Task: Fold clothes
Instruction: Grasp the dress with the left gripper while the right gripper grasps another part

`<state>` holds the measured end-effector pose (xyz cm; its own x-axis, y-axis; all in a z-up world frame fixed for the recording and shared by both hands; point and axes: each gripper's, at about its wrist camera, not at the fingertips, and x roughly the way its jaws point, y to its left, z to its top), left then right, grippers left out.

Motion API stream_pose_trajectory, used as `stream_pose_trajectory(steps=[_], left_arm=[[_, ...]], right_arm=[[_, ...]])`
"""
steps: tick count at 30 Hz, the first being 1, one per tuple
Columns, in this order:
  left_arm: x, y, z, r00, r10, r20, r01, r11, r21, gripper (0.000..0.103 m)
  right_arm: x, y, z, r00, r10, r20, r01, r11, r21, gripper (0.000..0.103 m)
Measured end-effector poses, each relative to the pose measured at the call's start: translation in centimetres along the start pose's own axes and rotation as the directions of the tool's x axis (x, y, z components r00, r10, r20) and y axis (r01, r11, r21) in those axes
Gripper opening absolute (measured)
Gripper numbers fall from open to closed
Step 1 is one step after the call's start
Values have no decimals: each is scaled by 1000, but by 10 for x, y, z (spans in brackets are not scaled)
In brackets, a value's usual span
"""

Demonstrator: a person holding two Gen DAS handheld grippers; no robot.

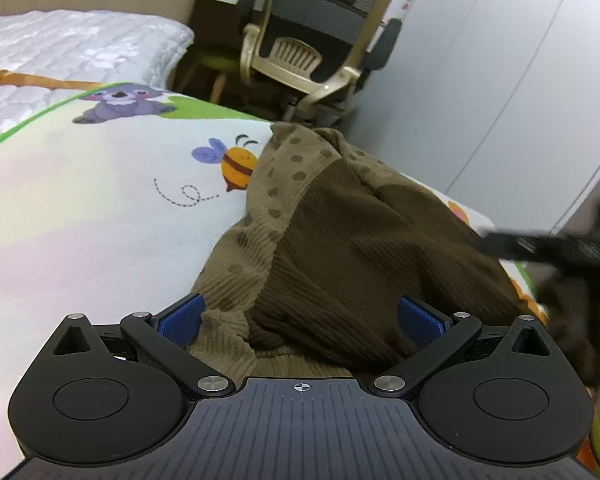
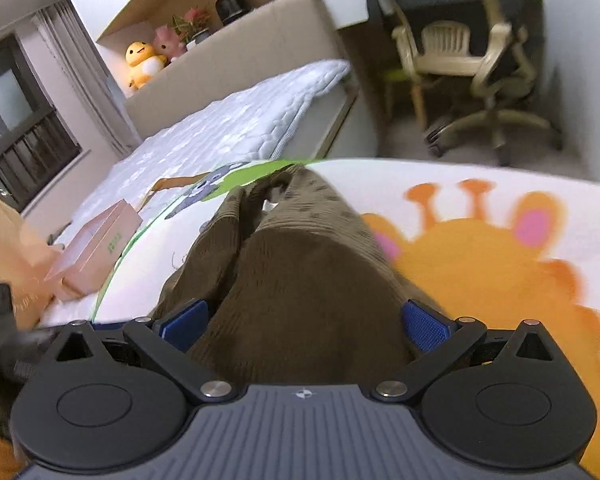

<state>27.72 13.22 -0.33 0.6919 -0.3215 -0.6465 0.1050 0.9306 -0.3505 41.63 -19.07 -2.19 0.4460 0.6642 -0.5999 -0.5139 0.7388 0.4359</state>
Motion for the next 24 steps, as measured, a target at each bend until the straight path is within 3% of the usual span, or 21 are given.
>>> stream_pose_trajectory(steps=[2,5,9,15,17,21,24], left_arm=[[3,-6,-5,1000,16,-3,-16,999,46,103],[1,-25,-15,1000,3,-14,-1,991,137,103],[-13,-62,-39,992,-92,-80,107,973,205,103],[-69,-118,-97,957,-195,-215,254,921,294,103],[-90,-129,-115,950,-204,-238,274,910,310,103],[-116,-148,-144,966,-155,-206,224,903,367,103],[-121,-156,-151,979,-103,-177,167,902,398,103]], right_arm=[[19,1,-6,999,15,-35,-15,1000,1,103],[11,14,-26,998,37,-47,-42,992,-122,103],[-27,22,-64,988,101,-114,-120,977,-178,103],[-121,20,-145,987,76,-143,-104,974,-199,103],[-151,22,-172,988,66,-137,-93,975,-200,103],[-184,32,-209,997,16,-76,-30,983,-182,103],[-183,37,-213,998,-25,-54,16,987,-159,103]])
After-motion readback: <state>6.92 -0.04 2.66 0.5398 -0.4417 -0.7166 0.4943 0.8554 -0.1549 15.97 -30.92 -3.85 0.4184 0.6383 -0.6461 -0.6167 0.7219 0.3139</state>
